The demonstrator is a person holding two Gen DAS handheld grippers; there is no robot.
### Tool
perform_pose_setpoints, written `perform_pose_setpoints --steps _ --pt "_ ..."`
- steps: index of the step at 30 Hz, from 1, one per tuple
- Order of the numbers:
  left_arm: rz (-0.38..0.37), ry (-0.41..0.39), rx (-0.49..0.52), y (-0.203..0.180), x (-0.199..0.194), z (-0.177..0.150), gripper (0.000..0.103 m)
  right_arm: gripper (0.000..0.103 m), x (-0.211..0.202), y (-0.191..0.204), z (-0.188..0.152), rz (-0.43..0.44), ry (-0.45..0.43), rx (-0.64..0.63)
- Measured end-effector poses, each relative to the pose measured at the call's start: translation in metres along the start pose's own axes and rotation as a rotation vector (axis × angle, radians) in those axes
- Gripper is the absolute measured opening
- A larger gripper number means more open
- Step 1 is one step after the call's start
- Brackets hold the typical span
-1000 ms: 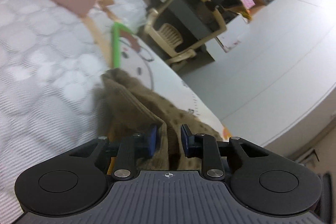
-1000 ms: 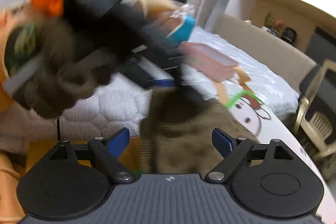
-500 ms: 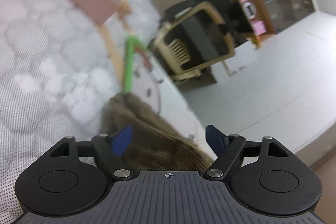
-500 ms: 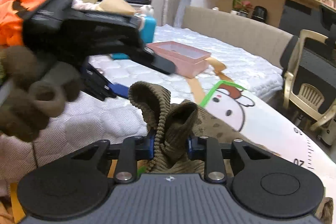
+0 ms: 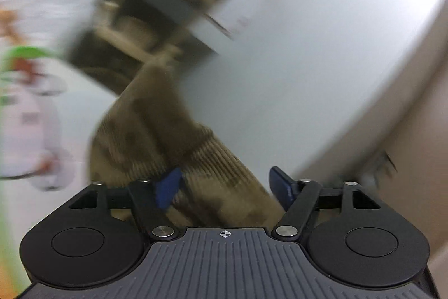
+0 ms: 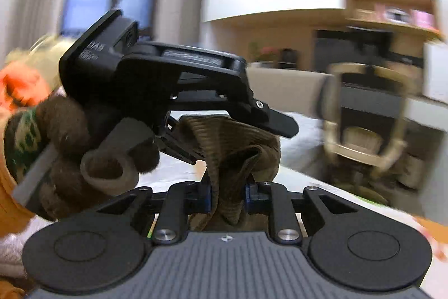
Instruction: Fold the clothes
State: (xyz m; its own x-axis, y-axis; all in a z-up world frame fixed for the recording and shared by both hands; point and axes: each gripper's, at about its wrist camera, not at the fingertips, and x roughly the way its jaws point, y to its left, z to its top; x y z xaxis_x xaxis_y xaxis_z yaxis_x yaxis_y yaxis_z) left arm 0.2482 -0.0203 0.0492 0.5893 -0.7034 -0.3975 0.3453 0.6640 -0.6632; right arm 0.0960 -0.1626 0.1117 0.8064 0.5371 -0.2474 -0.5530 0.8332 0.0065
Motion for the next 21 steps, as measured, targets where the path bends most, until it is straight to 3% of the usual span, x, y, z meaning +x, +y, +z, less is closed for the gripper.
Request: perform_pose_setpoints --steps 3,5,6,9,12,15,16,19,21 --pt "-0.060 0.080 0.111 -0.050 0.049 0.004 0.082 0.022 -0.020 -0.051 -0.027 -0.108 0.080 0.142" --pt "-0.055 0.121 0.111 -0.059 0.071 0.002 0.081 0.022 -0.025 -0.083 -0.051 -0.171 0.169 0.251" --pt "-0.050 0.121 0.099 -0.060 0.074 0.001 0.083 0.022 -0.026 -0.095 -0.062 -0.197 0.205 0.297" --pt "-0.019 0.019 0.131 -0.056 0.045 0.009 0.094 0.025 -0.037 -0.119 -0.084 -0.236 0.233 0.380" --pt "0.146 -0.135 0.270 -0.054 0.001 0.007 0.095 0.036 -0.048 -0.127 -0.086 -0.257 0.204 0.385" --pt "0.335 -0.183 0.385 -0.046 -0.018 -0.006 0.096 0.051 -0.054 -0.125 -0.072 -0.261 0.136 0.328" --pt "0.373 -0.172 0.397 -0.041 -0.019 -0.012 0.096 0.056 -0.060 -0.124 -0.068 -0.257 0.109 0.298" --pt "0.388 -0.087 0.368 -0.025 -0.007 -0.030 0.096 0.056 -0.054 -0.119 -0.043 -0.221 0.058 0.215" --pt "0.415 -0.041 0.398 -0.022 0.002 -0.045 0.096 0.056 -0.031 -0.117 -0.025 -0.178 0.059 0.191"
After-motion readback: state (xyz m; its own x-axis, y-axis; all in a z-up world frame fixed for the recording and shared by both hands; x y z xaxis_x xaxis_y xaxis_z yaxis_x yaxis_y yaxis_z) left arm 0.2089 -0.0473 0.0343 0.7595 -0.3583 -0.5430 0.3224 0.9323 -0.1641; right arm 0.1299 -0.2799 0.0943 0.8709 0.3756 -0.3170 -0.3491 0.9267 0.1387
